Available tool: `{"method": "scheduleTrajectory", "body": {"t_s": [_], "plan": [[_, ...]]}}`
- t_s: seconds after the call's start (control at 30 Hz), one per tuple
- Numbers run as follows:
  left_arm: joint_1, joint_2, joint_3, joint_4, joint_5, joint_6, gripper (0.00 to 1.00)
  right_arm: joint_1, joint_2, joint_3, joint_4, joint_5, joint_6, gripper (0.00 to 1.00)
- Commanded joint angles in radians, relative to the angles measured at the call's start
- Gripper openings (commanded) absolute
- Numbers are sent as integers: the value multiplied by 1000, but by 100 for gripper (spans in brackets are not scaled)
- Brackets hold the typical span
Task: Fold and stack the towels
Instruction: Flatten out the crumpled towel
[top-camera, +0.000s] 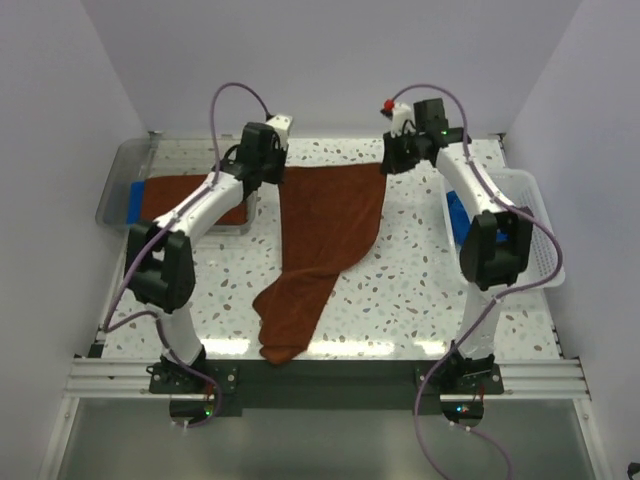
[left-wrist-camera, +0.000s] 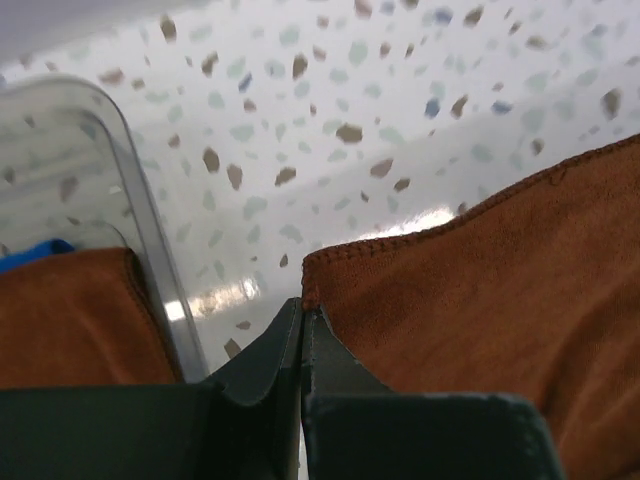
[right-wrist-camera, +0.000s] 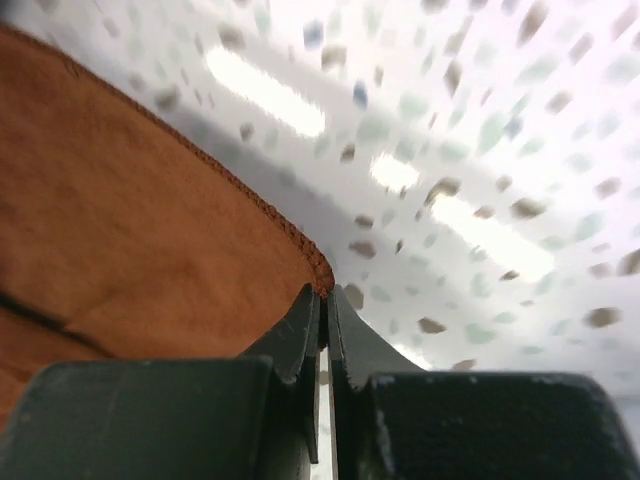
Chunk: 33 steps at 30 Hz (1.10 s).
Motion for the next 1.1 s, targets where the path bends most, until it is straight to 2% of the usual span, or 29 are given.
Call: {"method": "scheduleTrajectory", "body": {"t_s": [0.0,0.1,0.27,0.43,0.57,0.7,0.83,0.93,1.07], "plan": [[5,-222,108,89,47,84,0,2,-244,142,72,74,15,0],[5,-316,197,60,73,116,0,2,-353,203,75,91,9,0],[4,-466,283,-5,130,122,0,1,-512,183,74,91,-14,0],[4,-619,279,-34,222,119,0,2,-748,69,72,85,-43,0],[2,-755,283,-86,323,138,0,2,-893,47,42,45,-61,0],[2,-813,338,-150,380,153,0,2,-970,80,-15,19,-73,0],[4,-830,418,-200,417,142,0,4,-979,192,-70,24,-93,0],[2,-835,451,-216,410,133,0,2,-971,247,-87,51,-101,0],[2,-821,422,-197,327,103,0,2,-942,243,-60,106,-97,0]]}}
